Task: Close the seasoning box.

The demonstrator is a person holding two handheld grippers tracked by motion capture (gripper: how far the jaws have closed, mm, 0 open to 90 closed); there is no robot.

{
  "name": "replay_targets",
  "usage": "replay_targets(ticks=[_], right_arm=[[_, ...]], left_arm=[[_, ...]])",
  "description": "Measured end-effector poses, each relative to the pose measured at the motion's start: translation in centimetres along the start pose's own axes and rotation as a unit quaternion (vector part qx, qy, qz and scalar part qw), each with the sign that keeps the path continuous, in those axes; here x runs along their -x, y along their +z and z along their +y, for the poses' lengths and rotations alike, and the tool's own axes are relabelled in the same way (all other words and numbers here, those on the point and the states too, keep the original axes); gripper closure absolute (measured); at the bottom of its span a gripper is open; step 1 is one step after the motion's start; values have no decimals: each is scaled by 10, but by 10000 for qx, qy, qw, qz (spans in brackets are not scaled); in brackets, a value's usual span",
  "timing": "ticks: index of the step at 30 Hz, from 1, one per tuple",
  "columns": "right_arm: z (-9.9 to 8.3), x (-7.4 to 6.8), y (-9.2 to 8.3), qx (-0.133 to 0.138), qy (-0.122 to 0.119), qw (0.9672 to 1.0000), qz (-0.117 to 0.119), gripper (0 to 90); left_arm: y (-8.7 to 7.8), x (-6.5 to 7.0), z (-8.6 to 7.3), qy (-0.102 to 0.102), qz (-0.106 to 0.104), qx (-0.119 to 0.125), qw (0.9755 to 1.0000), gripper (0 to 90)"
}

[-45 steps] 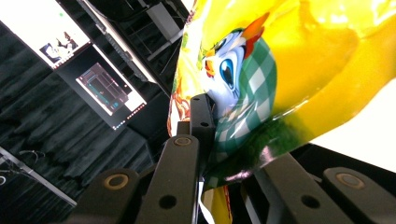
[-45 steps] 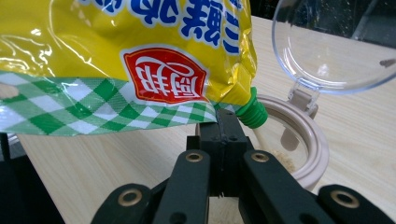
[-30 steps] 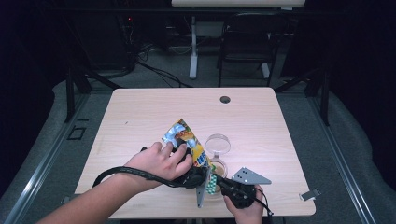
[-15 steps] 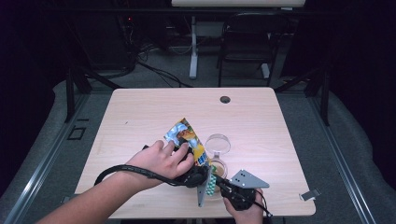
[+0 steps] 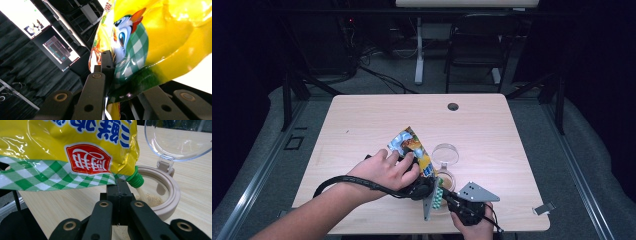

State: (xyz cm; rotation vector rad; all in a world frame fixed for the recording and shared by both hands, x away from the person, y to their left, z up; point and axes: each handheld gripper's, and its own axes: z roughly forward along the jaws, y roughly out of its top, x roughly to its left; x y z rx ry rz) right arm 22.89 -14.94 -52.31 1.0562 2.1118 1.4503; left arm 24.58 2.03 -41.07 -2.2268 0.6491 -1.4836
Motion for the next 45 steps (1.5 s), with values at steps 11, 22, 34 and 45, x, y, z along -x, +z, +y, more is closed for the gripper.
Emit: replay_targets(ticks=[11,22,34,45], right_arm=[[0,0,0,-5,13,10000,0,900],[0,0,0,13,25,10000,-10,900],[0,-1,1,31,5,10000,-7,900],[0,-1,1,22,9,10000,7,900]], left_arm=[[0,0,1,84,-13,-72,9999,857],[0,1,1,92,-47,-86,9999,858],[0,1,0,121,-56,-100,9999,859],[0,0,1,134,-21,-83,9999,859]])
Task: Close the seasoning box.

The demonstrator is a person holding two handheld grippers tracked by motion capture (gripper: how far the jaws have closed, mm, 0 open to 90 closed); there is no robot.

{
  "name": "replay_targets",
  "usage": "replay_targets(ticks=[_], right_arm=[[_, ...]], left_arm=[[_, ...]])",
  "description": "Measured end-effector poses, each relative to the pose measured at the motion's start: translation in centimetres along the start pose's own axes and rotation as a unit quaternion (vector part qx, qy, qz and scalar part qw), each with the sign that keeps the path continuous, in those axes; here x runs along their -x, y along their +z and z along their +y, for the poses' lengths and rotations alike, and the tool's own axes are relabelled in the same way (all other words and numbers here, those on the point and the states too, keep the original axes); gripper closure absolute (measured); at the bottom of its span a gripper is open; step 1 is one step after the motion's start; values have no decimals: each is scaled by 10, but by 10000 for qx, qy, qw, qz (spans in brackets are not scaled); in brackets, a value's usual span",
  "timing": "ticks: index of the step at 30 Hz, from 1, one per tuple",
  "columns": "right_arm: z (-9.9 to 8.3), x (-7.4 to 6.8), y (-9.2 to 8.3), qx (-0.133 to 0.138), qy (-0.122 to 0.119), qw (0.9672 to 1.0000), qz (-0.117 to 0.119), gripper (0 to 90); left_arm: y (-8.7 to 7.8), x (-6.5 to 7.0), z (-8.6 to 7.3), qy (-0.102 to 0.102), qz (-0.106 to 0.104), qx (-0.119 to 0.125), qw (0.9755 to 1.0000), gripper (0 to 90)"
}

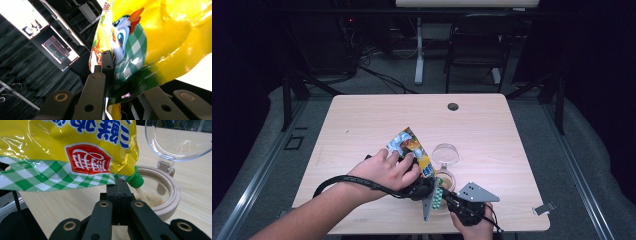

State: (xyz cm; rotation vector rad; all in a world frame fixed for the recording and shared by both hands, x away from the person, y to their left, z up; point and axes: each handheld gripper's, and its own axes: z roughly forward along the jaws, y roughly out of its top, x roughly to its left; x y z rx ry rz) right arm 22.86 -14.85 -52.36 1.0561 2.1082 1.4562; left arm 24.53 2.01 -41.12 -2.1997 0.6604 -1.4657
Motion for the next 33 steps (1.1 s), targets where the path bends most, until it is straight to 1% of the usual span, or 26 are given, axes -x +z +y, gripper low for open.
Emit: replay_targets(ticks=[1,4,6,7,18,25,26,28,33], right_arm=[[0,0,0,3,-1,10000,2,900],[0,-1,0,-24,-17,10000,6,900],[0,-1,0,-23,-18,10000,9,900],[0,-1,0,-27,-21,10000,10,900],[0,-1,0,13,-17,10000,19,900],[0,-1,0,-14,-33,10000,11,900],[0,-1,0,-14,-34,10000,13,900],[0,-1,0,-14,-34,10000,12,900],[0,-1,0,-5,-39,10000,2,900]], left_arm=[[0,0,0,21,-34,-23,10000,859],[0,0,0,13,-16,-3,10000,859],[0,0,0,26,-87,-24,10000,860],[0,0,-1,-4,-78,-2,10000,859],[0,-1,0,1,-62,3,10000,859],[0,0,0,12,-64,-2,10000,859],[0,0,0,0,-25,18,10000,859],[0,0,0,34,-26,-11,10000,860],[0,-1,0,24,-20,-6,10000,860]])
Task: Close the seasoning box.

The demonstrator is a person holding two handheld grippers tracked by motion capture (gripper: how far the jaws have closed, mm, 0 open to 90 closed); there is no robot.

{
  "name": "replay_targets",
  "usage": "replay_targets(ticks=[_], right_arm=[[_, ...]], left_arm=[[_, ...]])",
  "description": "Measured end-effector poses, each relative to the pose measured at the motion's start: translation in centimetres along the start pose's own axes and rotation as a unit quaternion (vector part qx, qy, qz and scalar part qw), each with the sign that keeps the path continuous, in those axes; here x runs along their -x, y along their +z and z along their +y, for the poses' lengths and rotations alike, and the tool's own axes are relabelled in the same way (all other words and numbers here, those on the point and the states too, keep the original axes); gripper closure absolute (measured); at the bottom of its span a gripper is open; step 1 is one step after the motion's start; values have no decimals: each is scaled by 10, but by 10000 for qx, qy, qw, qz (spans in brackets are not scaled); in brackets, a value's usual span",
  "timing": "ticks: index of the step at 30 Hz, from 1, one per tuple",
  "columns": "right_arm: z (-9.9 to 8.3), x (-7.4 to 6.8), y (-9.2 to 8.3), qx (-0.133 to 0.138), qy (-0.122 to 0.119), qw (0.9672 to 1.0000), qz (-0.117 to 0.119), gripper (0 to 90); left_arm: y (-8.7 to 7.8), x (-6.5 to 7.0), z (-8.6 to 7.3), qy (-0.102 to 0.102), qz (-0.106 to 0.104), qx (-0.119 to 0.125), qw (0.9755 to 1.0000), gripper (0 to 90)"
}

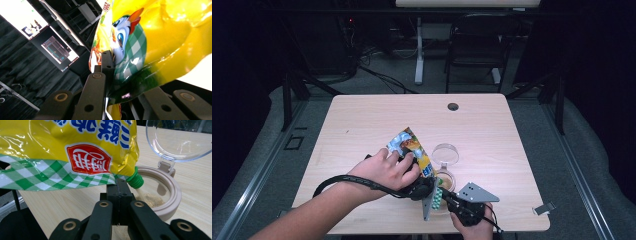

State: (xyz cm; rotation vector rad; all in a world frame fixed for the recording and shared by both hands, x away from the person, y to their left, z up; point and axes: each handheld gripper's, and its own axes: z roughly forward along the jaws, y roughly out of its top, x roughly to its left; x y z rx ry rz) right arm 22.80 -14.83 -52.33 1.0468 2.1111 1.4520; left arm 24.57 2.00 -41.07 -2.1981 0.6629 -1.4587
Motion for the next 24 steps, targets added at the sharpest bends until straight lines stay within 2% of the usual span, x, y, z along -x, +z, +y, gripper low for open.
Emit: replay_targets(ticks=[24], right_arm=[[0,0,0,-4,-39,10000,-43,900]], left_arm=[[0,1,-1,-23,-91,-13,10000,860]])
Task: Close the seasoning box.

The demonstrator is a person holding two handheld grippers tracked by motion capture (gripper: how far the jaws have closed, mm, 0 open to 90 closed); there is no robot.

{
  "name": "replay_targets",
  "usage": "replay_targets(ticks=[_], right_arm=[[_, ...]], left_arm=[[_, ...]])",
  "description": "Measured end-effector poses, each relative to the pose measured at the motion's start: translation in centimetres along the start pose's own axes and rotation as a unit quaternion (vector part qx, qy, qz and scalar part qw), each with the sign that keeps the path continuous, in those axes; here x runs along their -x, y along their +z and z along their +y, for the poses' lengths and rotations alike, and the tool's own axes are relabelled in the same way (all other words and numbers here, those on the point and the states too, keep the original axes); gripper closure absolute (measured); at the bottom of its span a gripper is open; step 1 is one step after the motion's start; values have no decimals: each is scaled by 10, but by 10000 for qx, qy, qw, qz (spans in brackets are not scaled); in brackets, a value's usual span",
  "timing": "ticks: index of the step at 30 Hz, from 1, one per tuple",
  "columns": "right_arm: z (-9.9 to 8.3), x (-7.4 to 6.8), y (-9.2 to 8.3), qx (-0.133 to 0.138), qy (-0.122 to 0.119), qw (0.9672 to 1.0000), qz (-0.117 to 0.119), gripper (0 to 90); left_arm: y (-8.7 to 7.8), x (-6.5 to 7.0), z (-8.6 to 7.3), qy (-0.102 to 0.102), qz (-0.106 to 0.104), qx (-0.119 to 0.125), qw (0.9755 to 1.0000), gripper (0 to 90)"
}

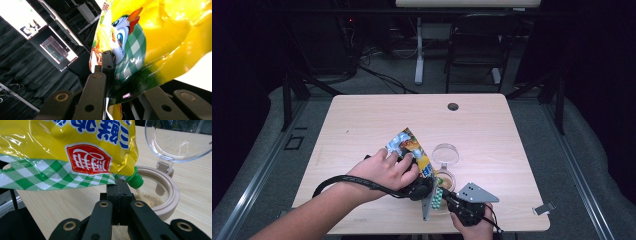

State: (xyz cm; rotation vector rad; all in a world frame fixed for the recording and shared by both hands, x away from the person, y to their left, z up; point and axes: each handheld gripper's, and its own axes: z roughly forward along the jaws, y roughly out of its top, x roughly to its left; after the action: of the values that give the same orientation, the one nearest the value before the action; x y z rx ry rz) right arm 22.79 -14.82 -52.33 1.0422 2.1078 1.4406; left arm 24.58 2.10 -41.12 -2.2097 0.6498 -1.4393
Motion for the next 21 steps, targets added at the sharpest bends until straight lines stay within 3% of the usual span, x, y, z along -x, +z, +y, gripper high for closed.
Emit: replay_targets(ticks=[21], right_arm=[[0,0,0,17,3,10000,12,900]], left_arm=[[-1,-1,0,26,5,-8,10000,860]])
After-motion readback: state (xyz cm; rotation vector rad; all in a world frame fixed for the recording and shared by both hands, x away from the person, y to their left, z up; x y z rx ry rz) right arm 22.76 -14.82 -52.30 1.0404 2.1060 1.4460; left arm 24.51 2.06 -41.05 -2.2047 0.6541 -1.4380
